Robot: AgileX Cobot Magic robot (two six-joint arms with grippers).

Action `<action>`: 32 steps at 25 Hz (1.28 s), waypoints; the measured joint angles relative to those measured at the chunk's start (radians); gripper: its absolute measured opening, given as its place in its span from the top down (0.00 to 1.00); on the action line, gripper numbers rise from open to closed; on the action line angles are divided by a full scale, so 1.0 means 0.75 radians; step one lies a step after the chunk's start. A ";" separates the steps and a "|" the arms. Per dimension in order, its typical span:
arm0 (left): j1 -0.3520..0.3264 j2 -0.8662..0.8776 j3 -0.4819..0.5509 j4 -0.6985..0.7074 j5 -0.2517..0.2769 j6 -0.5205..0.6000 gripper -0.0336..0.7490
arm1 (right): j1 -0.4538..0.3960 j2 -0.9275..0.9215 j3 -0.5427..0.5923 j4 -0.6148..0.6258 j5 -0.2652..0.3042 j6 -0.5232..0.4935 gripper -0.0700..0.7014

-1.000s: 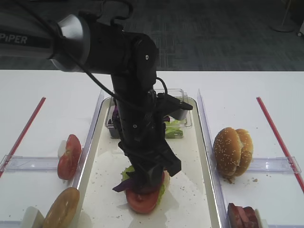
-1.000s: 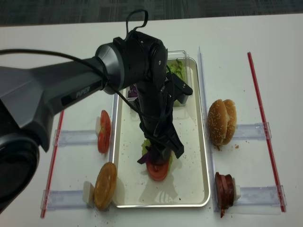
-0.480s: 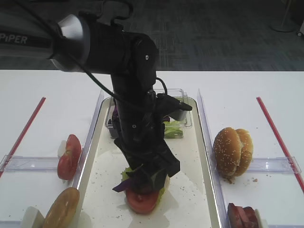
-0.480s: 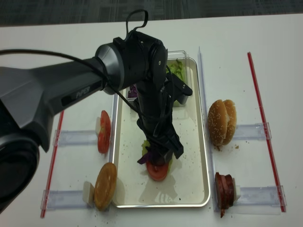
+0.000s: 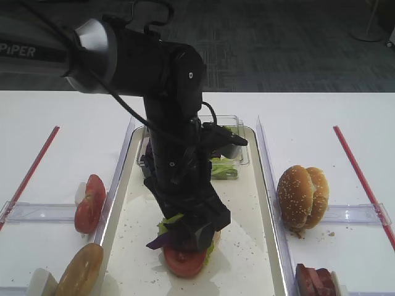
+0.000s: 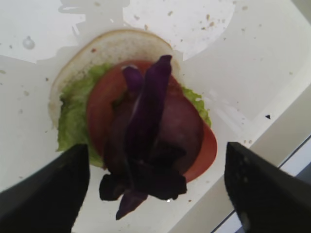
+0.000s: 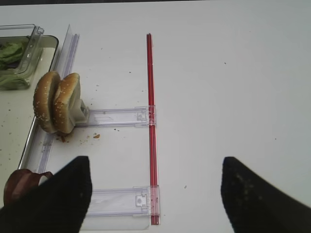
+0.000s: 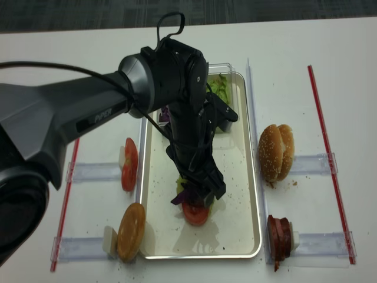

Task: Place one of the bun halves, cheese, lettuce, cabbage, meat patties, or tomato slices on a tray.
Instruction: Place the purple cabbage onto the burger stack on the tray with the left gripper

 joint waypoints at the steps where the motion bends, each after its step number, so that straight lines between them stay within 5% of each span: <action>1: 0.000 0.000 0.000 0.000 0.000 0.000 0.28 | 0.000 0.000 0.000 0.000 0.000 0.000 0.17; 8: 0.000 0.000 -0.007 0.001 0.029 0.000 0.28 | 0.000 0.000 0.000 0.000 0.000 0.000 0.17; 20: 0.000 0.000 -0.288 0.036 0.051 -0.027 0.28 | 0.000 0.000 0.000 0.000 0.000 0.000 0.17; 32: 0.000 0.000 -0.316 0.057 0.059 -0.027 0.28 | 0.000 0.000 0.000 0.000 0.000 0.000 0.17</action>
